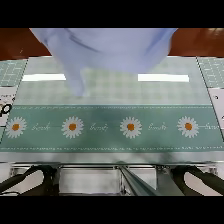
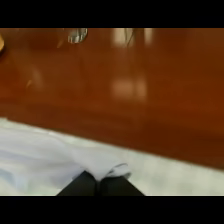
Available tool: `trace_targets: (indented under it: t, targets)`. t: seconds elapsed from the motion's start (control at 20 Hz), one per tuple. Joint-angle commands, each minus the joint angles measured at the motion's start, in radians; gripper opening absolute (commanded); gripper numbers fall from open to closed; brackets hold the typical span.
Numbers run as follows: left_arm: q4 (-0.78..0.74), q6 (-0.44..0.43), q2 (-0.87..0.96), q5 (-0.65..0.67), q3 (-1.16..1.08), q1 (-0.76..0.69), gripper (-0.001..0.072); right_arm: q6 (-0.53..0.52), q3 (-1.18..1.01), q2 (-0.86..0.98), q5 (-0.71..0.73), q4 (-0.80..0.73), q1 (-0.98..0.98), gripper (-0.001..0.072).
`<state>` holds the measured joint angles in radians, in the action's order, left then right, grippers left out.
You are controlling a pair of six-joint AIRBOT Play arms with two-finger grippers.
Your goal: Fold the shirts.
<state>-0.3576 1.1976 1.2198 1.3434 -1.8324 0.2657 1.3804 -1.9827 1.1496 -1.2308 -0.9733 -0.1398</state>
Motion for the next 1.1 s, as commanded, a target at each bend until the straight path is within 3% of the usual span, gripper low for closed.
trace_targets:
  t: [0.0, 0.35, 0.5, 0.6, 0.8, 0.9, 1.05]
  targets:
    - [-0.178, 0.091, -0.095, 0.0, -0.224, 0.016, 0.0019, 0.011, -0.089, -0.155, -0.036, -0.087, 0.0, 0.0022]
    - [-0.526, 0.117, -0.427, 0.046, -0.175, 0.017, 0.0019, 0.039, -0.088, -0.37, -0.238, -0.209, 0.0, 0.0022]
    - [-0.538, 0.118, -0.529, 0.065, -0.031, 0.012, 0.0019, 0.06, -0.088, -0.383, -0.36, -0.235, 0.0, 0.0022]
    - [-0.537, 0.144, -0.573, 0.064, 0.098, 0.012, 0.0019, 0.064, -0.05, -0.387, -0.365, -0.235, 0.0, 0.0022]
    - [-0.524, 0.177, -0.592, 0.064, 0.402, 0.012, 0.0019, 0.079, 0.169, -0.389, -0.402, -0.195, 0.0, 0.0022]
    - [-0.458, 0.167, -0.571, 0.035, 0.598, 0.011, 0.0019, 0.072, 0.354, -0.389, -0.363, -0.173, 0.0, 0.0022]
    - [-0.349, 0.078, -0.478, -0.124, 0.887, -0.06, 0.0019, 0.059, 0.645, -0.361, -0.217, -0.169, 0.0, 0.0022]
